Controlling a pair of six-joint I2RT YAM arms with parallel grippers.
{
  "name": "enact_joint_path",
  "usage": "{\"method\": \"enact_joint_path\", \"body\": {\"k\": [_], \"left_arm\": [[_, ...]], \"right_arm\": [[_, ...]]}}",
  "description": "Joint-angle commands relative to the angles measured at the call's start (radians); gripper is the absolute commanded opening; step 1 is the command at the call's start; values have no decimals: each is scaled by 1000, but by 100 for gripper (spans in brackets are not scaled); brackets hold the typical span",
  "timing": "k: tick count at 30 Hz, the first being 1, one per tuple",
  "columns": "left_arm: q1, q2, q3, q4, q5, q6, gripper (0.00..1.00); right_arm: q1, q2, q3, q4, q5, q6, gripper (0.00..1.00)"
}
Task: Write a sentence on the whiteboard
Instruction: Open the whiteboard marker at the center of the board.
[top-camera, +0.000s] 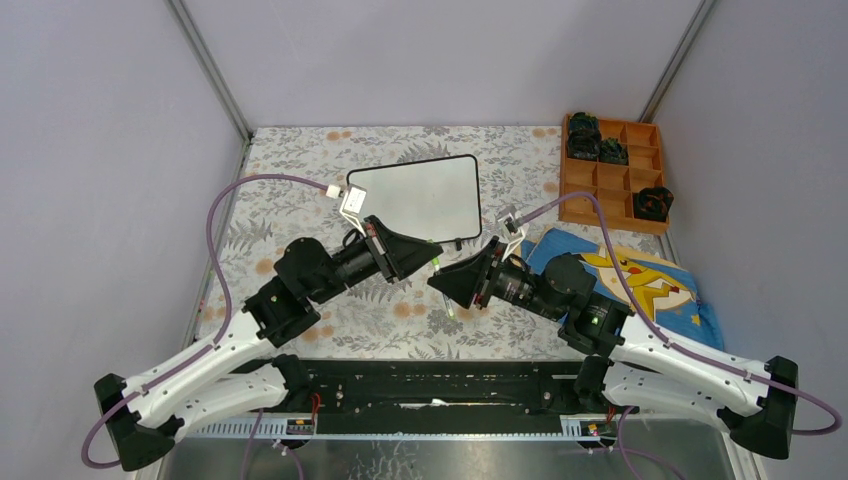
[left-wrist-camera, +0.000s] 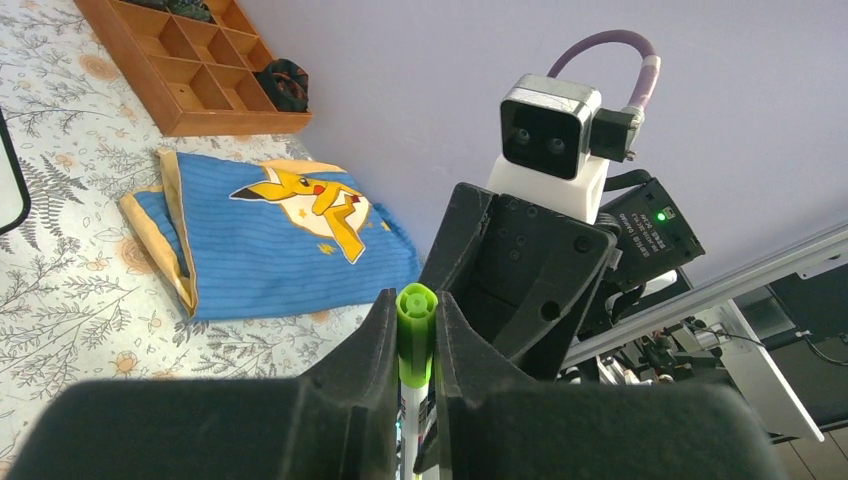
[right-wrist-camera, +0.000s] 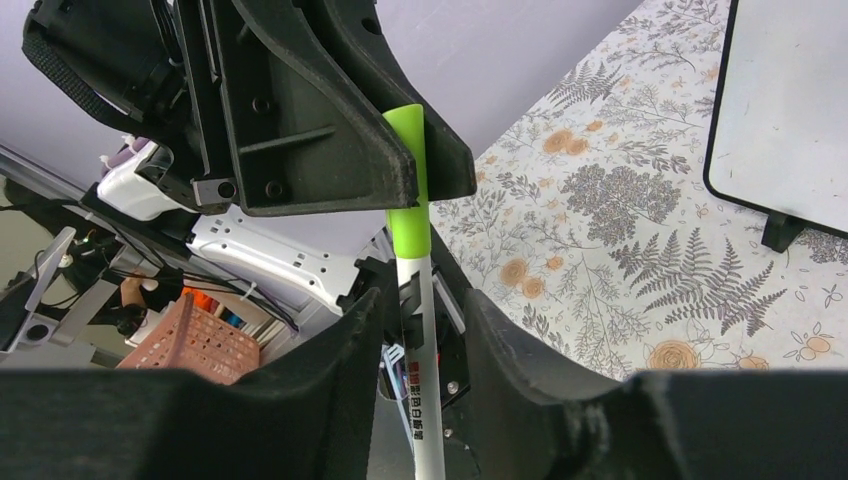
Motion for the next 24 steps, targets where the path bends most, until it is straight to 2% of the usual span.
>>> {"method": "enact_joint_path", "body": {"k": [1, 7, 11, 24], "left_arm": [[-4, -23, -6, 66, -3, -4, 0], [-4, -24, 1, 71, -6, -6, 0], [-3, -26, 8, 91, -15, -23, 0], [-1, -56, 58, 101, -170, 7, 0]], "right_arm": [[-4, -6, 31, 71, -6, 24, 39], [-4, -21, 11, 69, -2, 26, 21], [-4, -29, 7, 54, 0, 24, 1], [-4, -86, -53, 16, 10, 23, 0]]}}
